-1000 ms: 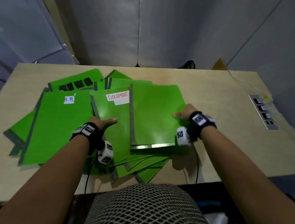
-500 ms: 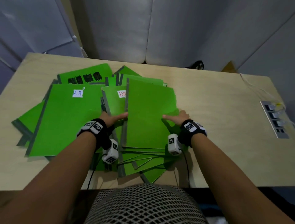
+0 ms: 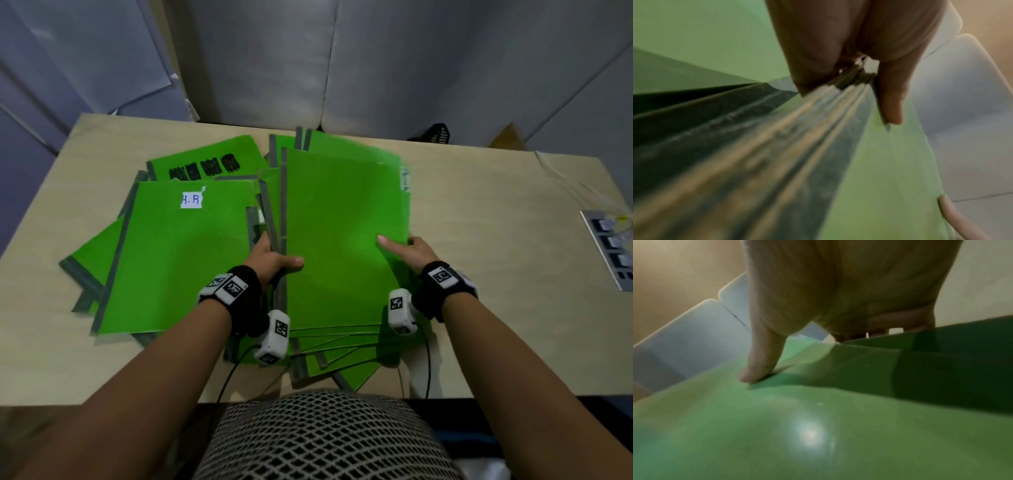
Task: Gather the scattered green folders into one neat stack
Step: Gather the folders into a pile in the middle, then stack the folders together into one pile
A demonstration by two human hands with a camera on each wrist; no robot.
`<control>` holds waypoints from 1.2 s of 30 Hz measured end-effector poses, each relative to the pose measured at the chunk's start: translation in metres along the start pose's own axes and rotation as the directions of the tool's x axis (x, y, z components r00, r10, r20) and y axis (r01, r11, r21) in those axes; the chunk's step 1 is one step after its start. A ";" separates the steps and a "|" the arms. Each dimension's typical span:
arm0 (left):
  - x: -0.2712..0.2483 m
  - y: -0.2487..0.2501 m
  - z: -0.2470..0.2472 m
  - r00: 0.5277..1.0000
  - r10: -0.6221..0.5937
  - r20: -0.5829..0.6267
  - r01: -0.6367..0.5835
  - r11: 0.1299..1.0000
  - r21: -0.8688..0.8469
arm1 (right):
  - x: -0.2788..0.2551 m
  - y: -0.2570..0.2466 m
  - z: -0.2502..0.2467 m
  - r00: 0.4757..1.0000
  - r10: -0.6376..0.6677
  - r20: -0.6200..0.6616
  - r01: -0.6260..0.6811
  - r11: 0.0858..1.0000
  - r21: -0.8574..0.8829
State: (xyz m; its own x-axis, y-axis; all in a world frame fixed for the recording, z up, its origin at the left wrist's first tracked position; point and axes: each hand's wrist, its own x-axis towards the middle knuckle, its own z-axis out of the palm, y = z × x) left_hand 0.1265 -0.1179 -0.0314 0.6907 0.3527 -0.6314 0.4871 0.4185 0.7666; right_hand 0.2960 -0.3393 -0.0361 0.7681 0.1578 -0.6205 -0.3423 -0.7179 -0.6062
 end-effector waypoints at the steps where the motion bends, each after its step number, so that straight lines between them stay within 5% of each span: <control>1: -0.001 0.004 0.004 0.999 0.022 0.030 -0.022 1.000 -0.011 | -0.003 -0.001 -0.005 1.000 0.025 0.008 -0.025 1.000 0.017; 6: 0.001 0.029 0.015 0.989 0.100 0.107 -0.108 0.991 0.078 | -0.012 0.002 -0.023 1.000 -0.016 -0.004 0.017 0.994 0.108; 12: 0.036 0.036 0.014 0.998 -0.052 0.037 0.029 0.882 0.470 | -0.023 0.006 -0.023 0.993 0.070 -0.094 -0.036 0.945 0.324; 15: 0.029 0.037 -0.001 0.951 0.046 -0.306 0.166 0.760 0.628 | -0.027 0.003 -0.025 0.991 0.096 -0.089 -0.066 0.952 0.299; 18: 0.030 0.022 -0.022 0.849 -0.090 -0.520 0.415 0.724 0.551 | -0.025 0.008 -0.026 0.984 0.137 -0.118 -0.109 0.970 0.217; 25: 0.025 0.016 -0.011 0.898 -0.273 -0.345 0.388 0.861 0.329 | -0.035 0.005 -0.020 0.978 0.188 -0.095 -0.158 0.954 0.256; 32: 0.025 -0.001 -0.015 0.901 -0.066 -0.429 0.355 0.680 0.642 | -0.042 -0.008 -0.019 0.980 0.171 -0.101 -0.132 0.940 0.314; 36: 0.024 0.003 -0.014 0.925 0.022 -0.380 0.287 0.618 0.732 | -0.046 -0.014 -0.021 0.979 0.168 -0.112 -0.123 0.935 0.331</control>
State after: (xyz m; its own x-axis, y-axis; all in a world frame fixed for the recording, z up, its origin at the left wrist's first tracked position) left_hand 0.1368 -0.0966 -0.0457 0.4460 0.6534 -0.6117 0.8903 -0.2534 0.3784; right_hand 0.2773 -0.3509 0.0113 0.7553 -0.0425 -0.6539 -0.5939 -0.4662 -0.6557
